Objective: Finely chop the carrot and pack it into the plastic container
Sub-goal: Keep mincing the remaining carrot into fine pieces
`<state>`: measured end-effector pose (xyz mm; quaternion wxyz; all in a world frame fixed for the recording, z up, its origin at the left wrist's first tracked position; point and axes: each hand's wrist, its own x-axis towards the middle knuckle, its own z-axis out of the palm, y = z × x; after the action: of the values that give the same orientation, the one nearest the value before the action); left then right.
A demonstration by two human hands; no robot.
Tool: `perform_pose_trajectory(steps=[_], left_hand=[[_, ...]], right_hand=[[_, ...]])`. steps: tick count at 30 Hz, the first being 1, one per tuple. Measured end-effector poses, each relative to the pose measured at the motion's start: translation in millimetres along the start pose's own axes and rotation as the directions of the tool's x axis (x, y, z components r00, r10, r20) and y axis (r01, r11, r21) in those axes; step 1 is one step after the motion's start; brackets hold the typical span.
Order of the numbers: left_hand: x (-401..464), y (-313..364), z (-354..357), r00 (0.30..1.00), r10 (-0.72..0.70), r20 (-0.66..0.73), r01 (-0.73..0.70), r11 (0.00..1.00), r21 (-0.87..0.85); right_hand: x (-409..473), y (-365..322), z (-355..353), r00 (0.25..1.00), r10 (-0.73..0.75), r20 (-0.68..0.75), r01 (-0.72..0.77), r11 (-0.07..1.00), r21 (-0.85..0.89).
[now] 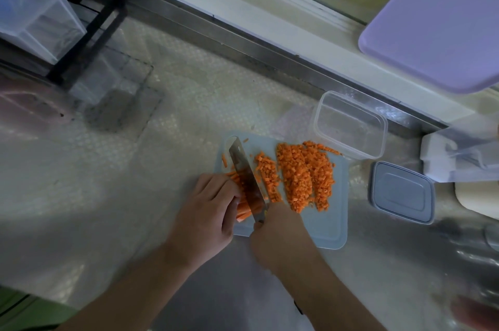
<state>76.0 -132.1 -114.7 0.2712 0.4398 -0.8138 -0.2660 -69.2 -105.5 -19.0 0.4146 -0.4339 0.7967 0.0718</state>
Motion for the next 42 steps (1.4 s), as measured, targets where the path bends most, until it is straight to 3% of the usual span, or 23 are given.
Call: perform_pose_trajectory(steps=[5,12,16,25,42], left_hand=[[3,2,-1,1.0,-0.003,0.006,0.003,1.0,0.009],[3,2,-2,1.0,-0.003,-0.003,0.003,1.0,-0.001],[1,2,-2,1.0,-0.013,-0.007,0.013,0.999,-0.032],[0,0,0,1.0,0.004,-0.026,-0.005,1.0,-0.026],[0,-1,2,1.0,-0.02,0.017,0.02,1.0,0.017]], right_hand=[[7,-2,10,1.0,0.024,-0.006,-0.024,0.999,0.022],[1,6,20,0.991,-0.025,-0.132,0.051,0.979,0.199],[-4,13,13,0.984,-0.039,-0.176,0.075,0.977,0.202],[-14,10,13,0.989,-0.046,-0.139,0.067,0.987,0.15],[2,0,28,0.996,0.088,-0.035,-0.083,0.989,0.125]])
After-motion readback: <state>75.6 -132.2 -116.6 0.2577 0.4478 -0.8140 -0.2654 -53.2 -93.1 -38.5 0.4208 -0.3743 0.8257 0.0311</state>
